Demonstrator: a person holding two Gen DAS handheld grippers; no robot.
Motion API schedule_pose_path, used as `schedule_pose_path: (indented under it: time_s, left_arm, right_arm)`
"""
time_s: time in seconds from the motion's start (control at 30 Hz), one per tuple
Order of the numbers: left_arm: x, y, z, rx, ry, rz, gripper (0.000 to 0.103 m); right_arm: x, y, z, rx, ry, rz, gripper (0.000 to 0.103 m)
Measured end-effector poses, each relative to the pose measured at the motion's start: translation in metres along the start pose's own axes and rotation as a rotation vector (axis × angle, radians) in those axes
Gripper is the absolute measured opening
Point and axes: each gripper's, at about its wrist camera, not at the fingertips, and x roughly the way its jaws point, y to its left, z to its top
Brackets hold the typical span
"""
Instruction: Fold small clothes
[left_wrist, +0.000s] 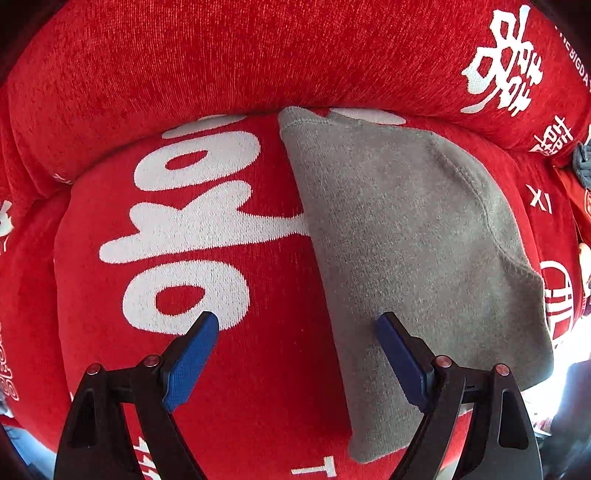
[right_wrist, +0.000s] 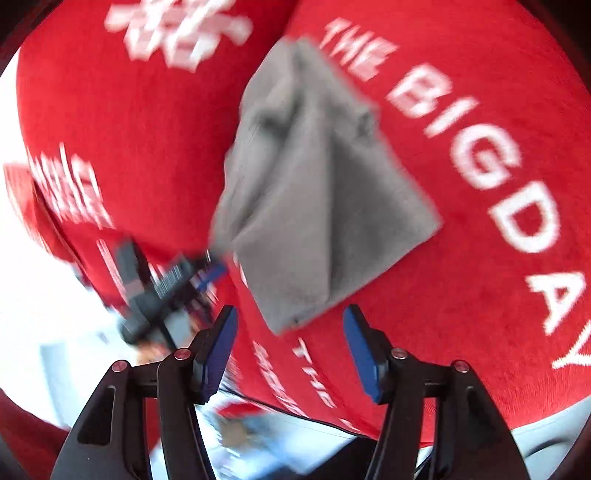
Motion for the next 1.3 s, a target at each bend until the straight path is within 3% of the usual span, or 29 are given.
schedule_pose_path:
  time_s: [0.23, 0.3, 0.5, 0.57, 0.6, 0.63, 0.7, 0.8, 0.93, 1.03, 1.17, 1.3]
  left_arm:
    - [-0.010, 0.001, 0.000, 0.029, -0.015, -0.008, 0.089]
    - [-0.013, 0.003, -0.002, 0.039, -0.018, -0.006, 0.089]
    - [-0.019, 0.011, -0.002, 0.021, -0.027, -0.019, 0.089]
    - [-0.017, 0.011, -0.001, 0.017, -0.025, -0.023, 0.089]
    - [-0.018, 0.010, 0.000, 0.019, -0.029, -0.027, 0.089]
    - [-0.022, 0.008, 0.001, 0.027, -0.041, -0.037, 0.089]
    - [-0.027, 0.002, 0.002, 0.053, -0.062, -0.061, 0.089]
    - [-0.025, -0.014, -0.001, 0.139, -0.067, -0.055, 0.089]
    - [0.011, -0.034, -0.026, 0.245, 0.018, 0.003, 0.089]
    - [0.020, -0.036, -0.043, 0.272, 0.011, 0.014, 0.089]
    - [0.020, -0.030, -0.044, 0.230, 0.035, -0.005, 0.089]
    - [0.021, -0.032, -0.045, 0.229, 0.038, 0.002, 0.089]
  right_arm:
    - [0.065, 0.006, 0.011, 0.087, 0.039, 0.062, 0.061]
    - [0.072, 0.006, 0.011, 0.114, 0.044, 0.064, 0.053]
    - [0.071, -0.002, 0.005, 0.172, 0.040, 0.040, 0.053]
    - [0.074, -0.003, 0.008, 0.203, 0.029, 0.067, 0.052]
    - [0.072, -0.004, 0.007, 0.207, 0.017, 0.083, 0.046]
    - [0.071, 0.002, 0.011, 0.196, -0.001, 0.086, 0.006]
    - [0.067, 0.020, 0.015, 0.138, -0.031, 0.090, 0.007]
    - [0.070, 0.036, 0.003, 0.050, -0.007, 0.056, 0.007]
    - [0.080, 0.001, -0.008, 0.140, 0.009, -0.020, 0.007]
    - [0.071, -0.010, -0.003, 0.188, 0.038, -0.043, 0.012]
    - [0.036, 0.008, 0.000, 0.039, 0.053, -0.138, 0.013]
    - [0.001, 0.046, 0.007, -0.154, -0.020, -0.175, 0.013]
